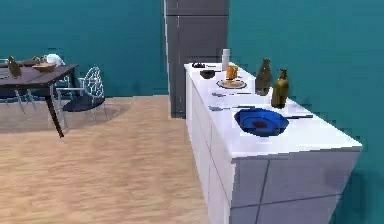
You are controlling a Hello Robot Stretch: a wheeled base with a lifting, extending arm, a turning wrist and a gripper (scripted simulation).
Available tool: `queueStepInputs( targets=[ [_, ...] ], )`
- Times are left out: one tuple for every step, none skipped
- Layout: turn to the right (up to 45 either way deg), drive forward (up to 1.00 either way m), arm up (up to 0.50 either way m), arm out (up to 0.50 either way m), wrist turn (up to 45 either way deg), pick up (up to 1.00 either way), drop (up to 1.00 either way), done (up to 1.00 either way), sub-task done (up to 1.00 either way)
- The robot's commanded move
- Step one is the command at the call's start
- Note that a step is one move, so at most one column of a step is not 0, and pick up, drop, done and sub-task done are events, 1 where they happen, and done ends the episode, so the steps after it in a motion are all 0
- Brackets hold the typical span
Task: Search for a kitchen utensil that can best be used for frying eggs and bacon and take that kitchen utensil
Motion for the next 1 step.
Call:
queueStepInputs(
  targets=[
    [-45.0,0.0,0.0,0.0,0.0,0.0,0.0,0.0,0.0]
  ],
)
